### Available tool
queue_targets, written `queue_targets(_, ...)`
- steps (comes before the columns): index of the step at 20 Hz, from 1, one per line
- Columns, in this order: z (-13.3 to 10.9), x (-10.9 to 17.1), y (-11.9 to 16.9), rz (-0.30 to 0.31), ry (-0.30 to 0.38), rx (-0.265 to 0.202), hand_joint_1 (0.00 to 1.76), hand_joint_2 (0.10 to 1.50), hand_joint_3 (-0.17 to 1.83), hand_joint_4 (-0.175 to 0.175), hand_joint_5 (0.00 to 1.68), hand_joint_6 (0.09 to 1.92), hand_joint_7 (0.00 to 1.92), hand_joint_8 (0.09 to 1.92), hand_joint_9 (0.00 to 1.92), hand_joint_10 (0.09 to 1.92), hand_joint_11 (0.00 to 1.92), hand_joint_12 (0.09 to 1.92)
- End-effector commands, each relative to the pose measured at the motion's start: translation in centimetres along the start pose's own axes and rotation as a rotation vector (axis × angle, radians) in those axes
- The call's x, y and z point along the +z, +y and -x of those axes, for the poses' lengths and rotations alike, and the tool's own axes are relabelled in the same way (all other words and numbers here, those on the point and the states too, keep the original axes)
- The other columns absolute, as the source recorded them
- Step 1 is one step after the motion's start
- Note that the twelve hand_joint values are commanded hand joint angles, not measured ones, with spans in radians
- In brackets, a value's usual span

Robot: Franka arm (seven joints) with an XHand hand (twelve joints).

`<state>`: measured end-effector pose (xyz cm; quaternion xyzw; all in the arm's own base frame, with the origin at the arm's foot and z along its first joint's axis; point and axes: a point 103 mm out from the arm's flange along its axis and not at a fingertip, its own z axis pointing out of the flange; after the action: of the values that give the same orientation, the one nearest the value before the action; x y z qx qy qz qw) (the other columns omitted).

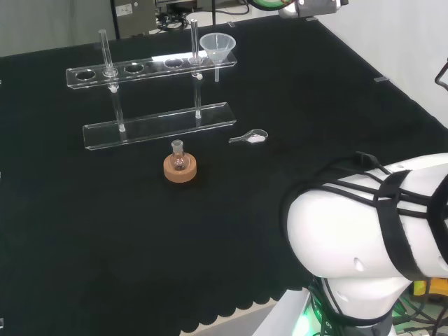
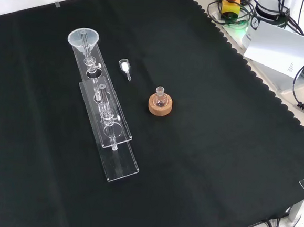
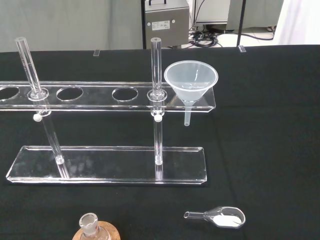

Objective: Pick up the funnel from the transparent funnel stand.

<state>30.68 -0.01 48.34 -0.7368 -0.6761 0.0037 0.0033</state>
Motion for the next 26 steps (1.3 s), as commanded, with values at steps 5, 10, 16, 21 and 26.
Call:
queue_targets(5,-0.2,0.0,-0.1,0.019,-0.016,0.017,0.00,1.21,0.44,-0.001,0.13,0.09,0.00,0.37,0.11,0.63,0.02,1.36)
queue_targets(10,0.3,-0.1,0.1,0.014,-0.005,0.022,0.00,1.21,0.42,0.000,0.14,0.09,0.00,0.37,0.11,0.64,0.02,1.36)
queue_targets(16,1.6,1.3,1.1,-0.007,0.000,0.045,0.00,1.22,0.41,-0.001,0.14,0.09,0.00,0.38,0.12,0.64,0.02,1.36)
queue_targets(21,3.4,3.6,2.1,-0.044,0.014,0.066,0.00,1.22,0.41,-0.001,0.14,0.09,0.01,0.39,0.12,0.64,0.02,1.36)
queue_targets(26,5.9,6.7,2.8,-0.085,0.007,0.086,0.00,1.21,0.40,-0.004,0.15,0.09,0.01,0.40,0.12,0.64,0.02,1.36)
